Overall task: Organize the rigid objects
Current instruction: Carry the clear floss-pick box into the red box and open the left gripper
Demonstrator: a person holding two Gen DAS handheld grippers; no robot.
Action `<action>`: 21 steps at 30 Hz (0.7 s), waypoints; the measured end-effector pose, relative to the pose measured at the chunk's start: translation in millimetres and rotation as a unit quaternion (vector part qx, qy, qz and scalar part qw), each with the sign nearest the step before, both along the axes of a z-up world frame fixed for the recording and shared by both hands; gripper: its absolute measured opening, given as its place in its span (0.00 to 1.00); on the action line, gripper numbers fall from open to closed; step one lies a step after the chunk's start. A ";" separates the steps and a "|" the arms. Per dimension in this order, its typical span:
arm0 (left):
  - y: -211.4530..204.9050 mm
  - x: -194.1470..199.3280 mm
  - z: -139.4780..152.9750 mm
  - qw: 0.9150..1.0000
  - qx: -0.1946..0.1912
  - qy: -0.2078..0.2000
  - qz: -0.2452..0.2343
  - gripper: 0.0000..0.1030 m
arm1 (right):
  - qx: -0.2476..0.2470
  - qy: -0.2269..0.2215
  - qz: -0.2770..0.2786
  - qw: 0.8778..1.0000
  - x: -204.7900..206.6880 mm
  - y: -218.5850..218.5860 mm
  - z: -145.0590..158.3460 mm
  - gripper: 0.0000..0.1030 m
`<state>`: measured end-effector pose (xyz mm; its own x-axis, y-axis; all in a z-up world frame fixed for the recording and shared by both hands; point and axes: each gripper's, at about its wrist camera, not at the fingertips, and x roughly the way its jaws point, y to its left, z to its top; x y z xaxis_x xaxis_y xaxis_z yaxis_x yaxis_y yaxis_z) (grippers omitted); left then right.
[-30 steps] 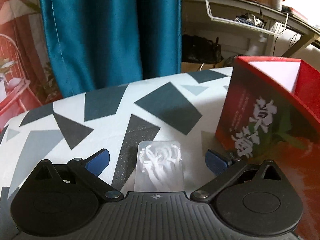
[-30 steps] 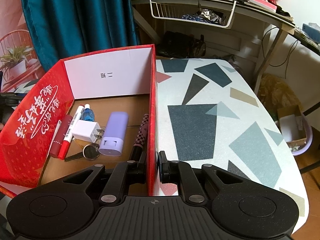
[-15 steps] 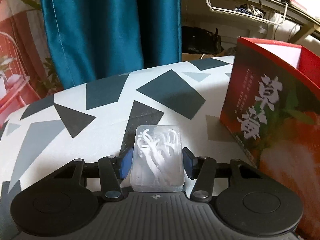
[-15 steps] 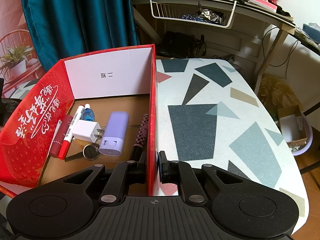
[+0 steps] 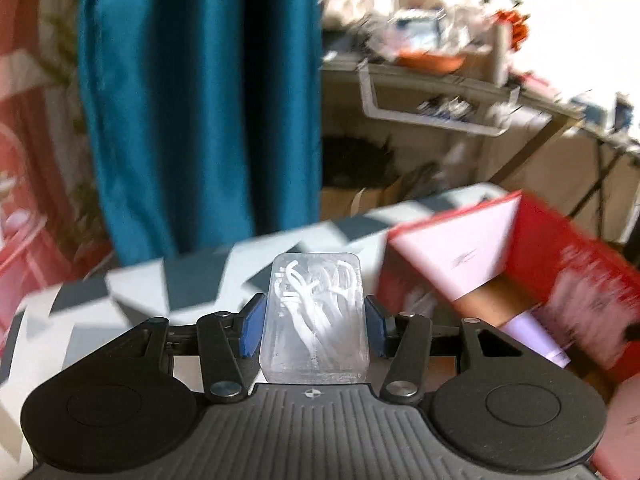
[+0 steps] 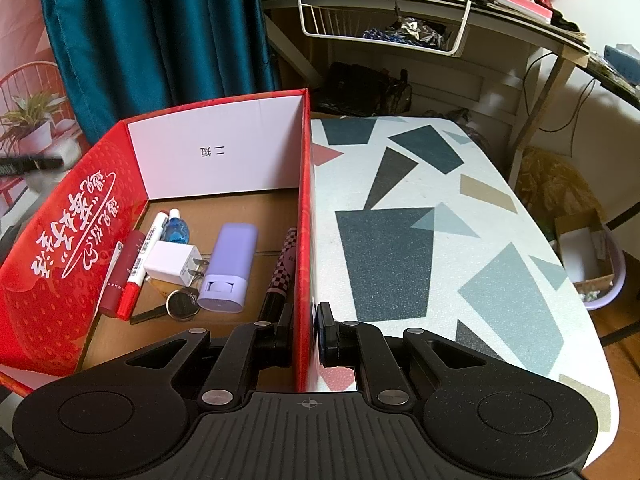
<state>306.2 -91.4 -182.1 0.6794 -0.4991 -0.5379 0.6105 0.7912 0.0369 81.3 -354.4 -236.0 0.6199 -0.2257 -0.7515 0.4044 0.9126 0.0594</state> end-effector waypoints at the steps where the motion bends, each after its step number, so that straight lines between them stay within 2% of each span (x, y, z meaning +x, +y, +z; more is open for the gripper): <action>1: -5.5 -5.4 8.8 1.000 -0.003 -0.005 -0.017 0.53 | 0.000 0.000 0.000 1.000 0.0 -0.7 -0.4 0.09; 5: -34.7 -26.2 23.5 0.996 0.012 -0.017 -0.086 0.53 | 0.000 0.000 0.000 1.000 -0.1 -0.8 -0.4 0.09; 9: -67.7 -40.3 18.0 0.990 0.025 -0.019 -0.135 0.53 | 0.000 0.000 0.000 1.000 -0.3 -0.9 -0.2 0.09; 17: -114.0 -47.3 -10.4 0.981 0.065 -0.005 -0.184 0.53 | 0.001 -0.002 0.001 1.000 -2.1 -1.6 -0.2 0.10; 21: -127.3 -40.1 -23.9 0.978 0.087 0.007 -0.191 0.53 | 0.004 -0.006 0.000 1.000 -2.8 -2.3 -0.1 0.10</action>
